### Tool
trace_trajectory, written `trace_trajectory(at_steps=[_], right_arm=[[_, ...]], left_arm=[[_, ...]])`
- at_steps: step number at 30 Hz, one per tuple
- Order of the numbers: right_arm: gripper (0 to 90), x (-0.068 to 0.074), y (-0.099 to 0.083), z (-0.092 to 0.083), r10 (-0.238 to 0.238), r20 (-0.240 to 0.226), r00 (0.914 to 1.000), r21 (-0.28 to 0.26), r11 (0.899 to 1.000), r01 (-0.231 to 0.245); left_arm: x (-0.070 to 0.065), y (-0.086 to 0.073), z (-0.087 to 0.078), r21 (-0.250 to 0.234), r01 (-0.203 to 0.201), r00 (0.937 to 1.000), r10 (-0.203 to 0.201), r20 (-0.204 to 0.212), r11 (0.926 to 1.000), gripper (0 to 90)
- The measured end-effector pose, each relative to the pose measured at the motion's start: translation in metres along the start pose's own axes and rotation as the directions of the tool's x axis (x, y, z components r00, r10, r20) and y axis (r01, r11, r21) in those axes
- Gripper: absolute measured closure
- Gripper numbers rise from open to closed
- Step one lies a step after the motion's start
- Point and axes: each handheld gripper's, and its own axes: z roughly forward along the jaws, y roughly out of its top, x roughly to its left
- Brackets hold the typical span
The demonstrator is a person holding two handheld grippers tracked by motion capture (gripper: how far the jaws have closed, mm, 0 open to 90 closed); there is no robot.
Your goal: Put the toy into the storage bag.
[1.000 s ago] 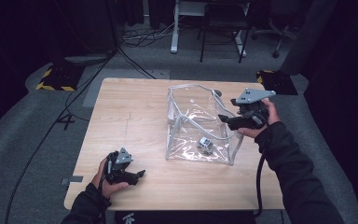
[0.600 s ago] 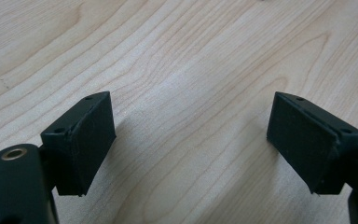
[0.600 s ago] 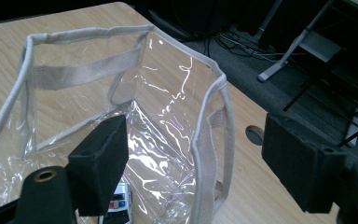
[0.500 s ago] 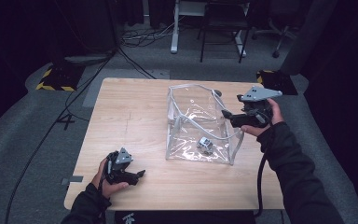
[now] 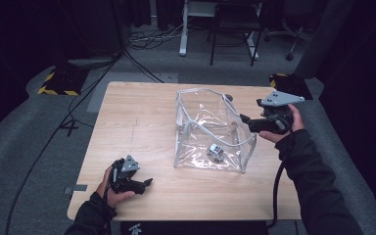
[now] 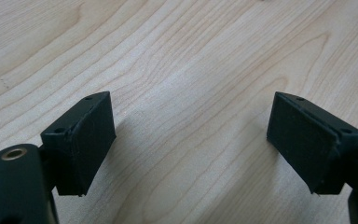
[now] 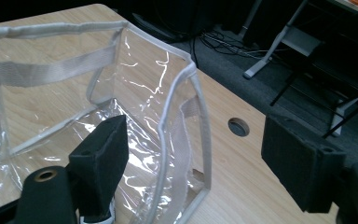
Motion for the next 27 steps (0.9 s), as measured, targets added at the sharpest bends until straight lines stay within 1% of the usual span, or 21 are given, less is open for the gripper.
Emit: trace_trajectory(at_steps=[2,5,7,8,11,12,14,15,19,24,26,27], right_arm=[[23.7,-0.002,-0.002,-0.001,0.015,0.006,0.9999,-0.001,1.0,-0.015],[23.7,-0.006,-0.005,-0.002,0.013,0.016,0.9998,-0.005,1.0,-0.013],[23.7,-0.007,-0.006,-0.003,0.025,0.025,0.9994,-0.01,1.0,-0.025],[23.7,-0.008,-0.007,-0.004,0.02,0.025,0.9995,-0.008,1.0,-0.02],[23.7,-0.009,-0.008,-0.005,0.031,0.032,0.999,-0.003,1.0,-0.031],[23.7,-0.01,-0.009,-0.005,0.023,0.035,0.9991,-0.007,1.0,-0.023],[23.7,-0.011,-0.01,-0.005,0.03,0.035,0.9989,-0.012,0.999,-0.03],[23.8,-0.011,-0.011,-0.005,0.039,0.039,0.9985,-0.009,0.999,-0.039],[23.8,-0.014,-0.013,-0.006,0.036,0.039,0.9986,-0.006,0.999,-0.036],[23.8,-0.019,-0.018,-0.007,0.061,0.049,0.9969,-0.009,0.998,-0.061],[23.8,-0.02,-0.02,-0.006,0.065,0.051,0.9966,0.0,0.998,-0.065],[23.8,-0.021,-0.022,-0.006,0.058,0.05,0.9971,0.004,0.998,-0.058]], left_arm=[[0.0,0.0,0.0,0.0,-0.002,1.0,0.002,0.002,1.0,15.5],[0.0,0.0,0.0,0.0,0.0,1.0,0.0,0.001,1.0,15.5],[0.0,0.0,0.0,0.0,-0.002,1.0,0.002,0.003,1.0,15.5],[0.0,0.0,0.0,0.0,0.0,1.0,0.0,0.0,1.0,15.4],[0.0,0.0,0.0,0.0,-0.001,1.0,0.001,0.003,1.0,15.5],[0.0,0.0,0.0,0.0,-0.002,1.0,0.002,0.001,1.0,15.4],[0.0,0.0,0.0,0.0,-0.001,1.0,0.001,0.003,1.0,15.4],[0.0,0.0,0.0,0.0,0.0,1.0,0.0,0.001,1.0,15.5],[0.0,0.0,0.0,0.0,-0.002,1.0,0.002,0.002,1.0,15.5],[0.0,0.0,0.0,0.0,-0.001,1.0,0.001,0.003,1.0,15.5],[0.0,0.0,0.0,0.0,-0.001,1.0,0.001,0.002,1.0,15.4],[0.0,0.0,0.0,0.0,0.0,1.0,0.0,0.001,1.0,15.4]])
